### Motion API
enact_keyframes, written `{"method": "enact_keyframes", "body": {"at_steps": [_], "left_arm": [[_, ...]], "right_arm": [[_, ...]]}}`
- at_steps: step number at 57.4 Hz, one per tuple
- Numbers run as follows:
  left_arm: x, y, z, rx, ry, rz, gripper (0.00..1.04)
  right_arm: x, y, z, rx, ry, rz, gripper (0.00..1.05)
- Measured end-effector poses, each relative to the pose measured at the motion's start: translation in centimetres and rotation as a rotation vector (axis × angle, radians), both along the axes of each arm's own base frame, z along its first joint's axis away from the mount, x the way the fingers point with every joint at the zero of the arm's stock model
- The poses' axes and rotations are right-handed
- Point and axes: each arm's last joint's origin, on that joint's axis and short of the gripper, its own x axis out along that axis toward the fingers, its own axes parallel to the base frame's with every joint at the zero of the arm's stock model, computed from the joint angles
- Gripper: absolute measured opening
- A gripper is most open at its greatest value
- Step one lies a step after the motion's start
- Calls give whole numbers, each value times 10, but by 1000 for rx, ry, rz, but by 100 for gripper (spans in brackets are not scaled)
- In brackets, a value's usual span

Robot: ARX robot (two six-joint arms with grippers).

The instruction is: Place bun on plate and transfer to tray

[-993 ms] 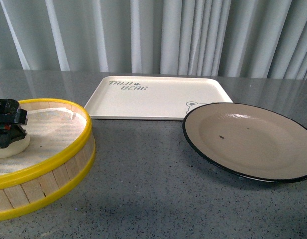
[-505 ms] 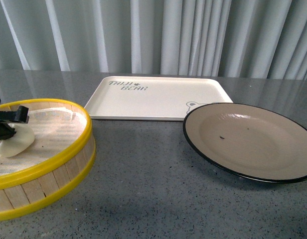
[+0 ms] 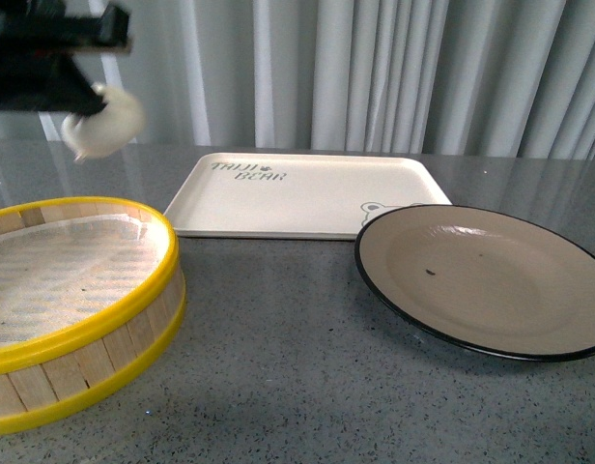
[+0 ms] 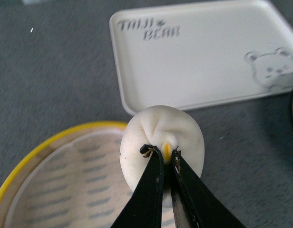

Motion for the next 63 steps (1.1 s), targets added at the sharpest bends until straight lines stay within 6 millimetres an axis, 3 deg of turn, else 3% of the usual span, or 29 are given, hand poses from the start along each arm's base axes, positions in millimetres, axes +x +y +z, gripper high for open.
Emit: {"method": "enact_keyframes", "body": {"at_steps": [6,10,17,25,43,53,63], "left_arm": [[7,-32,22,-20,-74,-75,4],[16,-64,31,-33,-101,-151,4],[33,-113,23,-36,-86,-270,4],[45,-148,15,-27,-76,-341,4],[70,-196,-4,-10,-19,-485,4],[70,-212,-33,43,47,-585,4],[64,-225,-44,61,71,-639,4]], "right_arm": [[0,0,0,0,0,0,96],[0,0,0,0,0,0,96],[0,0,0,0,0,0,96],[0,0,0,0,0,0,96],[0,0,0,0,0,0,96],[0,0,0,0,0,0,96],[0,0,0,0,0,0,96]]}}
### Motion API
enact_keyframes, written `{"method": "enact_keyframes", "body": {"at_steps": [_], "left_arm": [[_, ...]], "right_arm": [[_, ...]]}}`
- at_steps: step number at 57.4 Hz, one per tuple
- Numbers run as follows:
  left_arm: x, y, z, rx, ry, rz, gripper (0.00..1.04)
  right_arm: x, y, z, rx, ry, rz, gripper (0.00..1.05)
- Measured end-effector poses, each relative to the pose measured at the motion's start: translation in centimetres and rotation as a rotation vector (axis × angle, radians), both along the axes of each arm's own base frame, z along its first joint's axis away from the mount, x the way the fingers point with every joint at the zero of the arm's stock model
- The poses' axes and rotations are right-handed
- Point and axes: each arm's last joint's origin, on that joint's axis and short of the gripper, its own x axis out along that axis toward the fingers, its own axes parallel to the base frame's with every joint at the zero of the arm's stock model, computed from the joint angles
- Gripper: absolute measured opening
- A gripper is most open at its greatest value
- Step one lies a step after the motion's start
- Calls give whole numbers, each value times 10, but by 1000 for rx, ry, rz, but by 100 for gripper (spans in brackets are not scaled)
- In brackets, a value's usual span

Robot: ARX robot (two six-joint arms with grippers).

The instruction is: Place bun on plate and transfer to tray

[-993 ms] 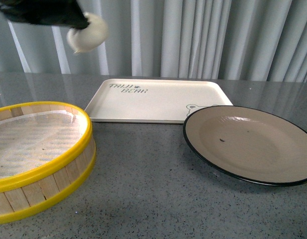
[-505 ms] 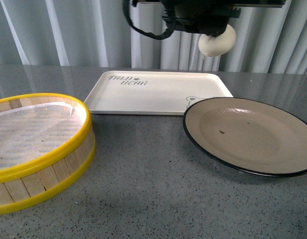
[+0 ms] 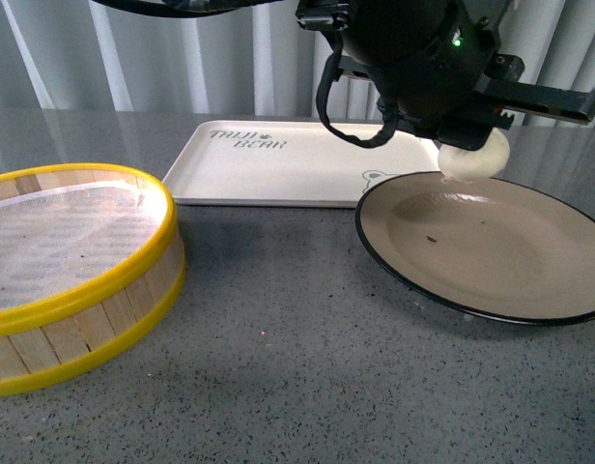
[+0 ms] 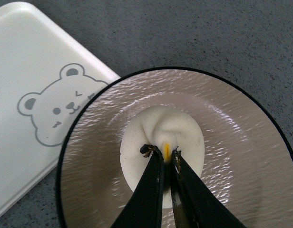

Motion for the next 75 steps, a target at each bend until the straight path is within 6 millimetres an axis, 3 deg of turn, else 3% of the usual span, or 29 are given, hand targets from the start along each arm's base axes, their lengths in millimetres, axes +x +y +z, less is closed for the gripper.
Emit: {"method": "enact_keyframes", "body": {"at_steps": [37,70,75], "left_arm": [[-12,-36,-49,168,-21,-106,4],[-3,-40,-50,215,-76,-81,4],[-2,-39,-50,217,-75,-79,14]], "right_arm": [[0,0,0,0,0,0,96],[0,0,0,0,0,0,96],[0,0,0,0,0,0,96]]}}
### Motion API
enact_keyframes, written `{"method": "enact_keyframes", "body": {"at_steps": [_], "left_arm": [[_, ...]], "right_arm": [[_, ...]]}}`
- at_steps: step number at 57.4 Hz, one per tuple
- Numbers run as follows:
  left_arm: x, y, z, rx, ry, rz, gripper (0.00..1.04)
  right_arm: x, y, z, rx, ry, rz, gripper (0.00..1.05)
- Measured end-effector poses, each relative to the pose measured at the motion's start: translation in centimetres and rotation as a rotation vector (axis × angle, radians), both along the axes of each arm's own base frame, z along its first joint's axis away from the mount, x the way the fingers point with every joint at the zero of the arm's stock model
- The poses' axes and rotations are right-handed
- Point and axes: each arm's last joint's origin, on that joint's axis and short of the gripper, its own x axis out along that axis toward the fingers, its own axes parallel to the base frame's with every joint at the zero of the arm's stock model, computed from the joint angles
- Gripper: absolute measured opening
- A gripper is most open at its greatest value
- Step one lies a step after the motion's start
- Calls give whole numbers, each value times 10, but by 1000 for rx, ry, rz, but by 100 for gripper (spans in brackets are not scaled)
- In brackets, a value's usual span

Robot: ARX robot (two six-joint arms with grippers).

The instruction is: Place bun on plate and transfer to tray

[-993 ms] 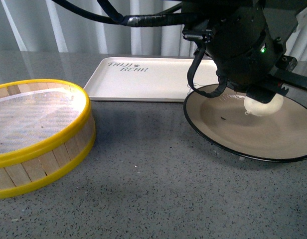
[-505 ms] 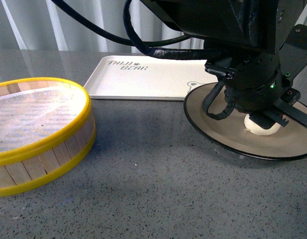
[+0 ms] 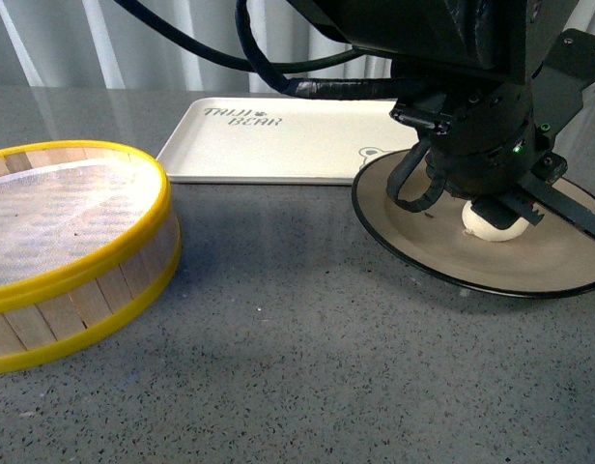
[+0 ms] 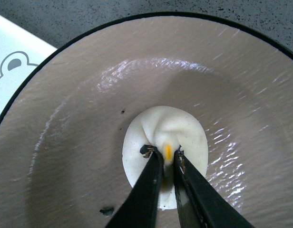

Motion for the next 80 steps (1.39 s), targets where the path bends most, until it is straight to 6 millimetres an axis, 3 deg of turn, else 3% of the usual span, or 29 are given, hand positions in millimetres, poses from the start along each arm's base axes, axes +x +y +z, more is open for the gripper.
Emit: {"method": "enact_keyframes", "body": {"at_steps": [18,34,55,60,65,72,80], "left_arm": [[0,2,4,-17,5,-14,57],[0,7,25,-51,-6,-13,98],[13,33,58,-140,-46,58,98],[17,52,77,-193,-84,107,98],[20,88,105,-273,-155,187,98],[15,148,135,-360,-234,308,98],[-3,216,145,-395,-277,421,98]], "right_arm": [[0,0,0,0,0,0,96],[0,0,0,0,0,0,96],[0,0,0,0,0,0,96],[0,0,0,0,0,0,96],[0,0,0,0,0,0,96],[0,0,0,0,0,0,96],[0,0,0,0,0,0,96]]}}
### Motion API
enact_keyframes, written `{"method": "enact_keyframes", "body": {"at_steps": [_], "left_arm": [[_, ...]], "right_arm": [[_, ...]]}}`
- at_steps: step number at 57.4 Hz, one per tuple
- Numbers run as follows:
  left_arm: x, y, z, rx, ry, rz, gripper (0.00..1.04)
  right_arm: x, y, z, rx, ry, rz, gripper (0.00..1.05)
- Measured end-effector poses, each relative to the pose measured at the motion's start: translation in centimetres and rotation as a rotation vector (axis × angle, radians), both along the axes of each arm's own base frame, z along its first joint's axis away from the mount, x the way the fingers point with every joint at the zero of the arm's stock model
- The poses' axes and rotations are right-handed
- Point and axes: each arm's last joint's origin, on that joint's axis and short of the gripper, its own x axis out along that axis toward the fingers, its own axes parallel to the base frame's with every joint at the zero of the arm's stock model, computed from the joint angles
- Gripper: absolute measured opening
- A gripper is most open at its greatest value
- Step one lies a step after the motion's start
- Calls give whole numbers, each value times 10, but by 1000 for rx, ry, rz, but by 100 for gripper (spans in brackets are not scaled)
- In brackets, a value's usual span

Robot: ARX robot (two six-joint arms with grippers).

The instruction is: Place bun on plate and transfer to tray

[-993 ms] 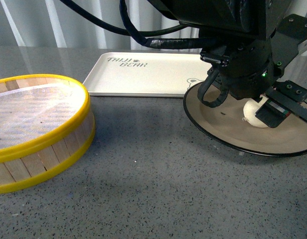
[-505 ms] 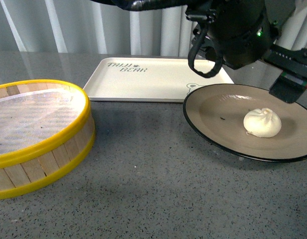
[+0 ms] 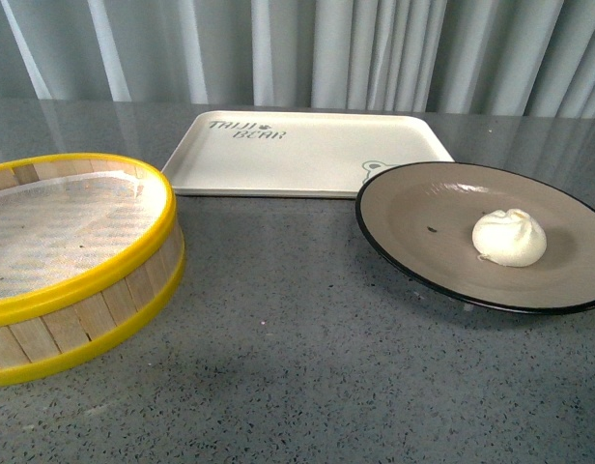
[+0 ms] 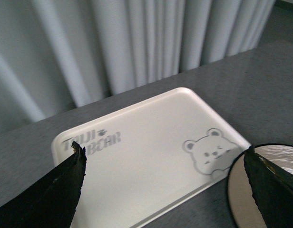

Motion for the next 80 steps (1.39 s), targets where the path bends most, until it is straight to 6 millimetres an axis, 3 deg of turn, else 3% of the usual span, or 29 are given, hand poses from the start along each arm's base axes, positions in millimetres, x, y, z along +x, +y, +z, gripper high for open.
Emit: {"method": "enact_keyframes", "body": {"at_steps": [13,20,24,28,42,56,80], "left_arm": [[-36,89,-14,-50,3,141,98],[-63,117,-30,-110,-162,422,78],[-83,121,-45,-128,-192,452,68],[-112,120,-69,-137,-187,443,50],[-156,118,-114,-143,-154,440,4],[-188,118,-137,-145,-152,438,4],[-221,118,-156,-146,-156,439,4]], "right_arm": [[0,0,0,0,0,0,96],[0,0,0,0,0,0,96],[0,0,0,0,0,0,96],[0,0,0,0,0,2,96],[0,0,0,0,0,0,96],[0,0,0,0,0,0,96],[0,0,0,0,0,0,96]]}}
